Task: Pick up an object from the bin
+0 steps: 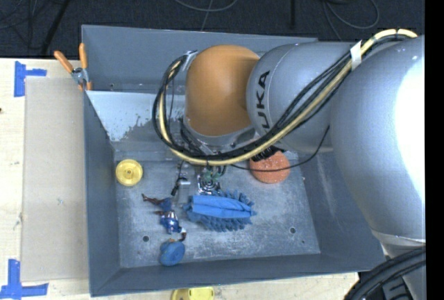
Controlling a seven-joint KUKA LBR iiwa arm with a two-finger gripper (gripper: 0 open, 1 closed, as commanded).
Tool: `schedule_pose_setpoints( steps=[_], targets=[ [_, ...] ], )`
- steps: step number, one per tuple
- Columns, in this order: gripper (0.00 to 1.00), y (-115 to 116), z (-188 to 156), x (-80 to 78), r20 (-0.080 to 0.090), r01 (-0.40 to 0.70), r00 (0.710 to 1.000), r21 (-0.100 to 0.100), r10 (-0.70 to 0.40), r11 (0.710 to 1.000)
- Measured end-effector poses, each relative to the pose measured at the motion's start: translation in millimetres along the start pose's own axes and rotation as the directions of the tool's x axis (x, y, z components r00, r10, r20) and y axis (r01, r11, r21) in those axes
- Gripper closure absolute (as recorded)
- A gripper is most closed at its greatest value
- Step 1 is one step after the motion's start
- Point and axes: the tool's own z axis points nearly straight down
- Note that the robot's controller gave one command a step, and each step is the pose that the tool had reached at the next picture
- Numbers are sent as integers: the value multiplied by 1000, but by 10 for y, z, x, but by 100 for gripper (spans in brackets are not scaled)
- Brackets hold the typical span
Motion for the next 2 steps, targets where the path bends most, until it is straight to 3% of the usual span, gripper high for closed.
schedule_pose_setpoints(
  steps=[1, 2],
  targets=[
    [0, -106, 185, 56, 8, 72, 997, -2, -72, 997],
    [0, -483, 569, 268, -1, 134, 991, 0, -134, 991]
  ],
)
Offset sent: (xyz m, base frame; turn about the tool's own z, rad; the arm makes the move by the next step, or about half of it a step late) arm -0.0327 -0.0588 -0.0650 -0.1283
